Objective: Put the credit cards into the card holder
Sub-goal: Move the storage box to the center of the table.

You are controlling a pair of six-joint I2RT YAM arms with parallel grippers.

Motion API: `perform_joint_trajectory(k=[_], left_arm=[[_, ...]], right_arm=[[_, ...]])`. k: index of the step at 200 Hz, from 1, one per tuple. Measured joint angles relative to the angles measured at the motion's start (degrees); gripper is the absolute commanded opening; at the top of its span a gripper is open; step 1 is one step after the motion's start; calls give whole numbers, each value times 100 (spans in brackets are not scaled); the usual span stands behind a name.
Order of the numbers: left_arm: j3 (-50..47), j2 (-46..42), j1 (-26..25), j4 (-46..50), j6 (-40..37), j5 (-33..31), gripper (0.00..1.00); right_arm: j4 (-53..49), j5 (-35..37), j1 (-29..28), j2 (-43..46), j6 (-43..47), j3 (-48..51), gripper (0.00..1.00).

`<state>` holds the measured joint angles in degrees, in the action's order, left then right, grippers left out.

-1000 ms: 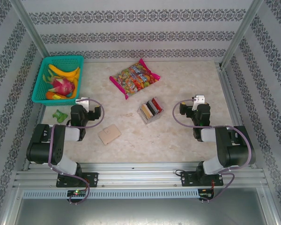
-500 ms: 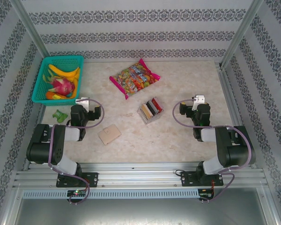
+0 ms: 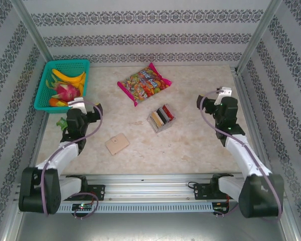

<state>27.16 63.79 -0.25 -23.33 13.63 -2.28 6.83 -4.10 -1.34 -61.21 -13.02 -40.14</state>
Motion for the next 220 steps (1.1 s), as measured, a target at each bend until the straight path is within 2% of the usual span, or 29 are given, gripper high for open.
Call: perform_joint_trajectory(k=[12,25,42,80,96,116,135,172,195,220], left_arm=[[149,-238,11,562,481,-129,100],[214,-365,28,966,820,28,100],[210,-391,37,1318,1231,470,100],[205,-76,20,1770,1895,1705,100],[203,66,-17,2050,2046,1985,100],[188,103,-85,2334,2162,2175,100],[157,70,-116,2527,2232,2227,100],[92,35,-208,2758,2310,2376,100],[70,59,-289,2900,2332,2496,100],[66,195,-420,3034,2371,2597,98]], right_arm=[[-402,-614,-7,205,-282,-271,96],[-702,-1191,-160,328,-586,-404,94],[-1080,-1652,-776,271,-883,-490,93],[-1735,-1718,-2583,-686,-1073,-885,88],[-1781,-1631,-3235,-1412,-1158,-1156,85],[-1869,-1434,-3779,-2354,-1329,-1624,81],[-1910,-1259,-3965,-3130,-1530,-2050,80],[-2017,-833,-3965,-4330,-1735,-2791,78],[-2085,-664,-3965,-4743,-1801,-3056,78],[-2168,-474,-3950,-4771,-1834,-3156,78]])
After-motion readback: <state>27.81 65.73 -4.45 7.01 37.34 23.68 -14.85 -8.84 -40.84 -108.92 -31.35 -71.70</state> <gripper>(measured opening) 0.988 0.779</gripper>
